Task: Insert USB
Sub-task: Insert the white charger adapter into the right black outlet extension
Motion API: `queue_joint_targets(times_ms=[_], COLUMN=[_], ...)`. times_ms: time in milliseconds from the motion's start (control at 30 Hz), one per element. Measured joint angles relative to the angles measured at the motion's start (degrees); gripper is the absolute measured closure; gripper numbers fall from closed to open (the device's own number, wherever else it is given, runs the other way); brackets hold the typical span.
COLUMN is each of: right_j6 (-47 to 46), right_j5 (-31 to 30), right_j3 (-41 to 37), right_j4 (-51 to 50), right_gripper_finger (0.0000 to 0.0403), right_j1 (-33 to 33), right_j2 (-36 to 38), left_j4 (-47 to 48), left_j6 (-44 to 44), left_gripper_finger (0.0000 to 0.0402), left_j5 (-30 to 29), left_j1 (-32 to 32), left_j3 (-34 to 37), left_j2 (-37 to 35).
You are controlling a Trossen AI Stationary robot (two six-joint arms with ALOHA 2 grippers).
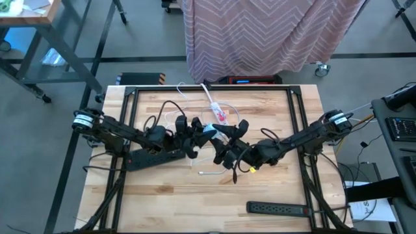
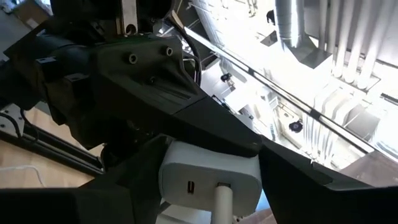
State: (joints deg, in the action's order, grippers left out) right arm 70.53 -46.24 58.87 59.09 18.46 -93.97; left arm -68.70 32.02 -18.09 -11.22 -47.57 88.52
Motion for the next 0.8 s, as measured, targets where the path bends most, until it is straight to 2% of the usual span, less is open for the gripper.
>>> queue_joint_targets(times_ms=[233,433,633,800], right_j6=[1.00,-0.69,-4.19,-10.14], right_j5=[0.20,0.15,-0.85,-2.86], right_j3=[-0.04,-0.04,-0.04,0.90], right_j4=[-0.48,-1.82,-2.80,-12.42], right_gripper_finger=[0.0180,0.0223,0.0223,0.0223], right_j1=[-0.59,-0.57,0.13,2.86], right_j2=[-0.09,-0.09,0.05,2.10], left_j4=[0.43,0.58,1.39,3.68], left_j6=[0.25,0.20,-3.35,-10.07], left_gripper_finger=[0.0301,0.0284,0.0284,0.0260], left_j5=[0.78,1.29,4.30,6.85], left_j1=[-0.14,-0.31,-0.31,-0.42], left_j3=[0.13,0.13,0.67,3.34], left_j2=[0.13,0.13,-0.82,-3.96])
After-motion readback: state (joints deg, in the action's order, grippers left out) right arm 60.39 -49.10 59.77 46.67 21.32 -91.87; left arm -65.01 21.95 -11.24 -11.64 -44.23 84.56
